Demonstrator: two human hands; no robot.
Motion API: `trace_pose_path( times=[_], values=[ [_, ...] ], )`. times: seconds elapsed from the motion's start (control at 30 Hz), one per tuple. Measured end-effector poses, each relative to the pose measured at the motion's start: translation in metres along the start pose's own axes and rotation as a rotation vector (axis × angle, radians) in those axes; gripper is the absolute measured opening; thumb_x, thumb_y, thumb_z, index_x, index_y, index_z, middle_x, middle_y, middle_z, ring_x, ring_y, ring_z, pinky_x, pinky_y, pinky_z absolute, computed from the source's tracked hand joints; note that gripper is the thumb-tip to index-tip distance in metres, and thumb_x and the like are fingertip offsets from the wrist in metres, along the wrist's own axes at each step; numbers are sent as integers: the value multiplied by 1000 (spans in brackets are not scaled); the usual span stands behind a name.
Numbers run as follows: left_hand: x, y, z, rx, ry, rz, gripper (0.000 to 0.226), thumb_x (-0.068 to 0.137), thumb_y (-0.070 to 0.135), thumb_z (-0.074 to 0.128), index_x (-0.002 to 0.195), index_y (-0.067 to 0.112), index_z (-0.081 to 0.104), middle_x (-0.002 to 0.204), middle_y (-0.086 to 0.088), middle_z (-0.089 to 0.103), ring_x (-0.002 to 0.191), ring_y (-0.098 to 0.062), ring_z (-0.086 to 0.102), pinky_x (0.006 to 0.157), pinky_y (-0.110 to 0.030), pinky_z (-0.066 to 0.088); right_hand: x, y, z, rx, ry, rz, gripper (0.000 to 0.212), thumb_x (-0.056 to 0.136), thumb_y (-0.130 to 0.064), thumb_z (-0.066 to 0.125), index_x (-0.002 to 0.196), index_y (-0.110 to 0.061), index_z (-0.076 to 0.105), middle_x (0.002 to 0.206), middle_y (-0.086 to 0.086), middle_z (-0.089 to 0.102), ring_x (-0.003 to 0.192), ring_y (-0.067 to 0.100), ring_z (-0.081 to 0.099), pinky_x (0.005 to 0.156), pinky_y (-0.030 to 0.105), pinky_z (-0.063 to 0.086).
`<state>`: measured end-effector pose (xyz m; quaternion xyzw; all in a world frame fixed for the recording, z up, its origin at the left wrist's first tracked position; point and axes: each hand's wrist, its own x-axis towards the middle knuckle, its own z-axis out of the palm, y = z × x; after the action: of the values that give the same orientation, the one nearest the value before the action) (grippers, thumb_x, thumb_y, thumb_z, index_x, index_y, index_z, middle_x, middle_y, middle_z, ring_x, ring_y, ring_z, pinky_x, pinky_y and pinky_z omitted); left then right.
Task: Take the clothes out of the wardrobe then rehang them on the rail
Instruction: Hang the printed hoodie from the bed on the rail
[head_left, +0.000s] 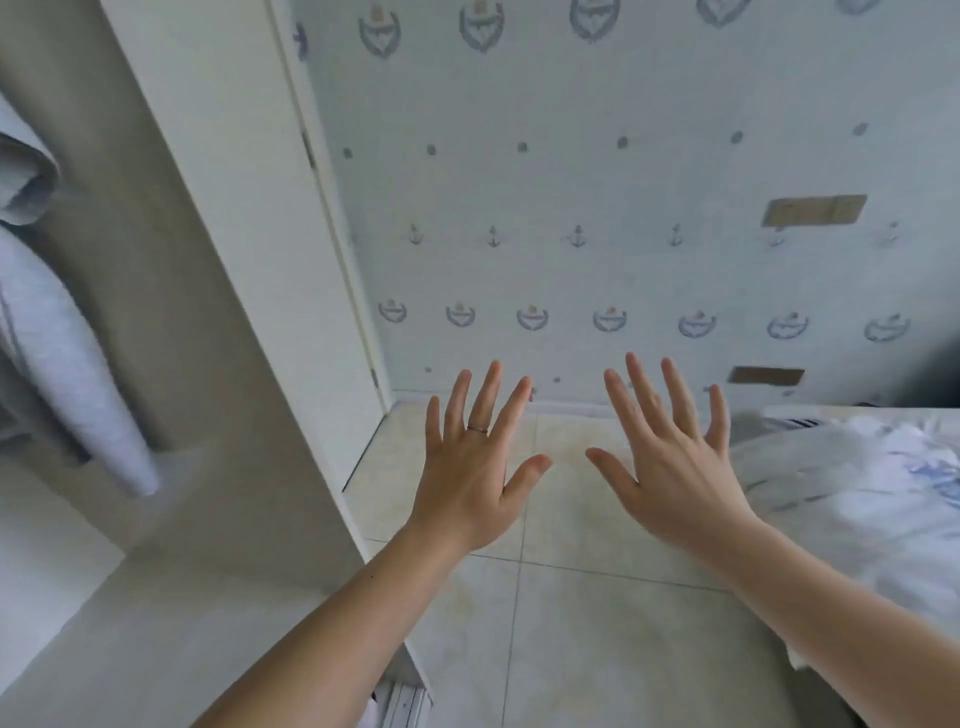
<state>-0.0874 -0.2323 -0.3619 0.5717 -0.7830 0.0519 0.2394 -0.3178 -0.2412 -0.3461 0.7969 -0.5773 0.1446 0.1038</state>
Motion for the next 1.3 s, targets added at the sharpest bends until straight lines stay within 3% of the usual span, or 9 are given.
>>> trace_pose_path(
  times=[0.23,0.4,0.7,0.83,1.03,1.13,1.3],
  values=[
    [33,93,117,-130,-298,184,74,92,75,11,156,42,-7,163,13,-23,149,-17,-27,120,-54,-10,-91,109,46,-38,-189,367,78,91,-71,7,156,-31,-9,161,-8,-25,148,23,-24,116,60,-13],
    [77,166,195,-200,-439,346,74,92,75,13,155,44,-10,163,13,-24,147,-16,-30,119,-53,-14,-135,185,69,-62,-254,619,76,94,-69,16,152,-36,-22,159,-11,-30,145,20,-32,115,57,-18],
    [203,280,313,-232,-629,572,75,88,77,7,152,47,-17,162,14,-25,146,-15,-33,113,-43,-27,-141,317,97,-80,-344,1034,76,91,-72,8,152,-36,-19,159,-12,-29,144,19,-33,114,54,-20],
    [256,317,358,-247,-691,630,71,85,81,-1,144,53,-29,160,14,-28,146,-14,-33,118,-47,-19,-122,364,112,-69,-369,1145,75,94,-70,14,152,-36,-19,160,-12,-26,144,20,-34,112,54,-24],
    [309,352,405,-251,-764,713,69,84,81,-4,140,54,-33,162,14,-27,140,-10,-41,116,-45,-23,-111,417,136,-39,-404,1260,75,90,-74,3,148,-38,-27,157,-15,-32,139,15,-40,109,53,-29],
    [337,374,432,-237,-789,728,72,86,80,0,145,51,-28,160,15,-30,140,-10,-41,114,-42,-26,-109,452,152,-20,-420,1299,74,86,-76,-4,144,-40,-33,156,-14,-34,138,15,-43,110,53,-28],
    [387,419,477,-174,-816,726,75,89,76,6,153,44,-19,159,14,-31,144,-13,-36,118,-46,-20,-101,526,174,23,-432,1349,76,87,-75,0,149,-40,-26,160,-12,-27,141,16,-37,110,54,-28]
  ],
)
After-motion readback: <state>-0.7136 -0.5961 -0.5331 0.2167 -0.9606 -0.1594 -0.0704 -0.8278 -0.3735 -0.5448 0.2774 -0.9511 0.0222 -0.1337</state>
